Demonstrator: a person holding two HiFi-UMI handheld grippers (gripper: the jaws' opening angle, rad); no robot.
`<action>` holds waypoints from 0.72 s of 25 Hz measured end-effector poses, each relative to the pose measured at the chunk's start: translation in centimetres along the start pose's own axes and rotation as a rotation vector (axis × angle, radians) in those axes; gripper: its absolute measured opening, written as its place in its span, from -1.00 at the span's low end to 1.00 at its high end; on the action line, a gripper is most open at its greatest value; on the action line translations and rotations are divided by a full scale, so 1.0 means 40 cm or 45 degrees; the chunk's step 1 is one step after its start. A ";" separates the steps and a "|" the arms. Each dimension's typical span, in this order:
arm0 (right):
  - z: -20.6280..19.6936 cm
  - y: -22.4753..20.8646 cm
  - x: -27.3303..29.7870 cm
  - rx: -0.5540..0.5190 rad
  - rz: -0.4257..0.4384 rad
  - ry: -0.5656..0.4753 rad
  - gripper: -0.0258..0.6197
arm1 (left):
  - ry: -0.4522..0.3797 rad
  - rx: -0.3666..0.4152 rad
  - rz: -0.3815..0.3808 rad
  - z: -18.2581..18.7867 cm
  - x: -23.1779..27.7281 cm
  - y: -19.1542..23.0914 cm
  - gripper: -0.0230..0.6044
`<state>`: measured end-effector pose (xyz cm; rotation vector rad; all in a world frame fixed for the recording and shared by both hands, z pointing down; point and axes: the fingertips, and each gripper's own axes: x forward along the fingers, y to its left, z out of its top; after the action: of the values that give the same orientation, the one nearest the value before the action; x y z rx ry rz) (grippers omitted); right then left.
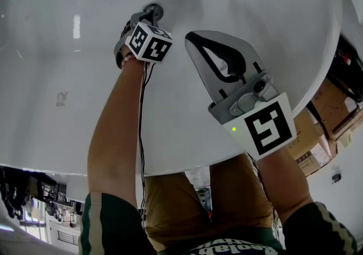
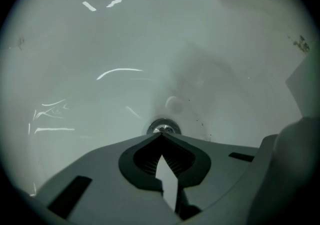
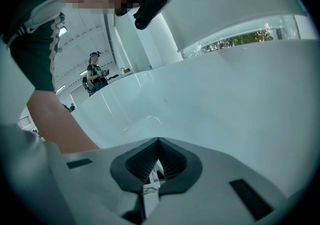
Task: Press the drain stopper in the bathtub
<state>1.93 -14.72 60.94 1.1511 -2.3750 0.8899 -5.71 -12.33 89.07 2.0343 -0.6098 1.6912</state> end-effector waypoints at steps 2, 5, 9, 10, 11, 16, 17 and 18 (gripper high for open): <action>0.023 -0.004 -0.012 -0.005 -0.015 -0.017 -0.88 | -0.005 0.007 0.006 0.008 -0.022 0.006 -0.90; 0.049 -0.009 -0.031 -0.007 -0.040 -0.027 -0.88 | -0.014 -0.017 0.012 0.017 -0.056 0.010 -0.90; 0.095 -0.011 -0.057 0.010 -0.079 -0.057 -0.88 | -0.036 -0.027 0.005 0.031 -0.106 -0.002 -0.90; 0.104 -0.006 -0.062 0.007 -0.079 -0.060 -0.88 | -0.043 -0.030 0.008 0.035 -0.120 -0.003 -0.90; 0.112 -0.001 -0.068 0.005 -0.079 -0.059 -0.88 | -0.048 -0.028 0.011 0.038 -0.135 -0.005 -0.90; 0.164 0.023 -0.110 -0.022 -0.089 -0.071 -0.88 | -0.088 -0.043 0.022 0.054 -0.217 -0.021 -0.90; 0.175 0.028 -0.118 -0.033 -0.091 -0.075 -0.88 | -0.094 -0.052 0.024 0.054 -0.235 -0.022 -0.90; 0.187 0.033 -0.126 -0.043 -0.091 -0.078 -0.88 | -0.099 -0.058 0.027 0.054 -0.254 -0.023 -0.90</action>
<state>3.61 -16.24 52.13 1.2587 -2.3711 0.7992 -5.10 -12.20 78.66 2.0760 -0.6921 1.6015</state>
